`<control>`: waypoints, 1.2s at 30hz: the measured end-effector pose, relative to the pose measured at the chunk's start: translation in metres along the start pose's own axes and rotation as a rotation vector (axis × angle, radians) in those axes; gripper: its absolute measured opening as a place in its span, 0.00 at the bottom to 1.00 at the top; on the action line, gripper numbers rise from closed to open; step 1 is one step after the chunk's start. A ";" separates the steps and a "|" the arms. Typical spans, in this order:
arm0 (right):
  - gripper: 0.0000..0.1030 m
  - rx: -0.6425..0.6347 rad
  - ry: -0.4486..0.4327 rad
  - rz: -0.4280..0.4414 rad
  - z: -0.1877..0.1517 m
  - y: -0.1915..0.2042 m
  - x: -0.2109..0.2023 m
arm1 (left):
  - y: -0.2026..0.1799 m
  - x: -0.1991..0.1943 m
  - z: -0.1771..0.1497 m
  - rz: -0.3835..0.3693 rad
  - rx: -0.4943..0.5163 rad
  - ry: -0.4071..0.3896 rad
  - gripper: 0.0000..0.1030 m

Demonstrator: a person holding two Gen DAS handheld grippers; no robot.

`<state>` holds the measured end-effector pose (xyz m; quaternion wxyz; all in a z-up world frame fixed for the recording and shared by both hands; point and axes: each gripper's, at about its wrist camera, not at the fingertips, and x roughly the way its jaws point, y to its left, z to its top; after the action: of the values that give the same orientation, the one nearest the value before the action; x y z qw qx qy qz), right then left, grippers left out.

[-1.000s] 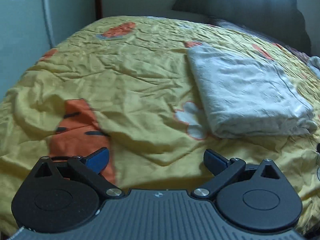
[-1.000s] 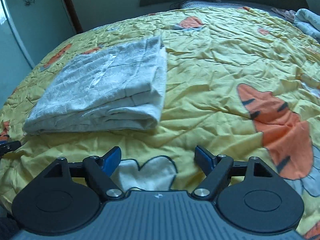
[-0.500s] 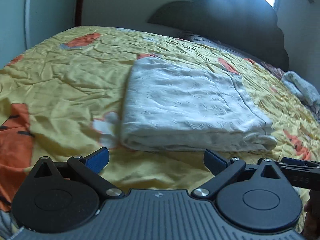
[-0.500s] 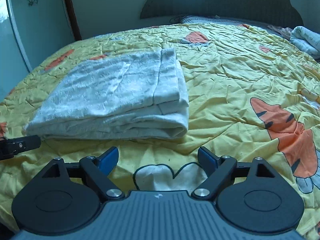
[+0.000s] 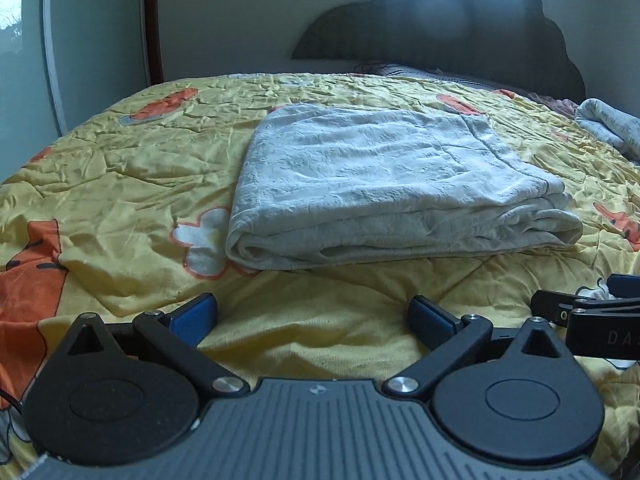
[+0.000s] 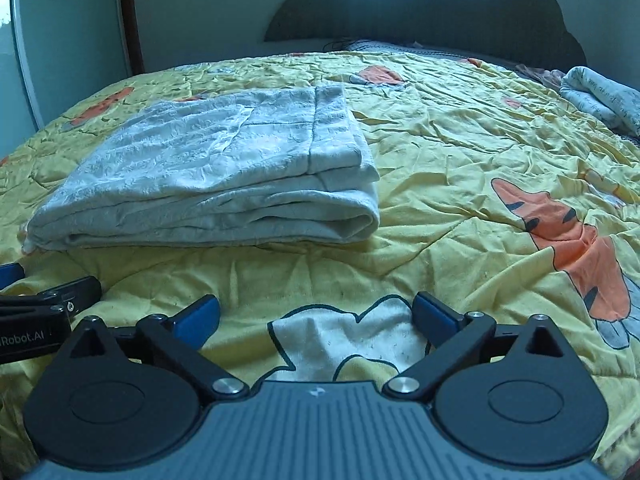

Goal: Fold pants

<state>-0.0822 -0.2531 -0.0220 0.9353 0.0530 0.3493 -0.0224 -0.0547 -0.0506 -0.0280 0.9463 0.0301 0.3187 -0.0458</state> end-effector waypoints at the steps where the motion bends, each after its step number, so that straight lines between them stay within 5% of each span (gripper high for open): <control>1: 1.00 -0.003 0.000 0.003 0.000 0.000 0.000 | 0.000 0.000 0.000 0.001 0.000 0.001 1.00; 12: 1.00 0.003 0.011 -0.008 0.000 0.002 0.001 | 0.000 0.004 0.010 0.006 -0.008 0.067 1.00; 36: 1.00 0.005 0.004 -0.014 -0.002 0.004 -0.001 | -0.001 0.005 0.011 0.007 0.000 0.077 1.00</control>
<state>-0.0841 -0.2489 -0.0224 0.9342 0.0531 0.3516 -0.0298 -0.0443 -0.0533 -0.0218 0.9334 0.0330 0.3548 -0.0413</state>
